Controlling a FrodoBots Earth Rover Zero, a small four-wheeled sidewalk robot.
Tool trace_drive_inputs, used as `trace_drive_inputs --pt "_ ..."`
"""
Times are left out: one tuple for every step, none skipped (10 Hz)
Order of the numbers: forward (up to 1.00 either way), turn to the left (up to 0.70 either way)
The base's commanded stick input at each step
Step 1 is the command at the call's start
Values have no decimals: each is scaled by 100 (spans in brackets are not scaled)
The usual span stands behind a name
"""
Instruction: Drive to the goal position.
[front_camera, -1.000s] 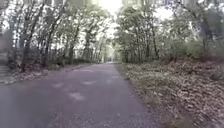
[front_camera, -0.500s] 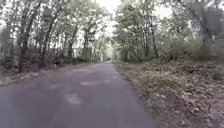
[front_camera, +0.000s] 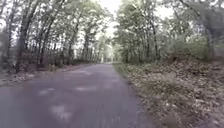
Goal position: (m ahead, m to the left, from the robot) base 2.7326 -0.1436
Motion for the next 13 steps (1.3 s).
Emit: trace_drive_inputs --pt "70 0" --pt "70 0" --pt "70 0" --pt "70 0" --pt "70 0" --pt "70 0" --pt "70 0" --pt "70 0" --pt "70 1" --pt "70 1" --pt "70 2" --pt "70 3" --pt "70 2"
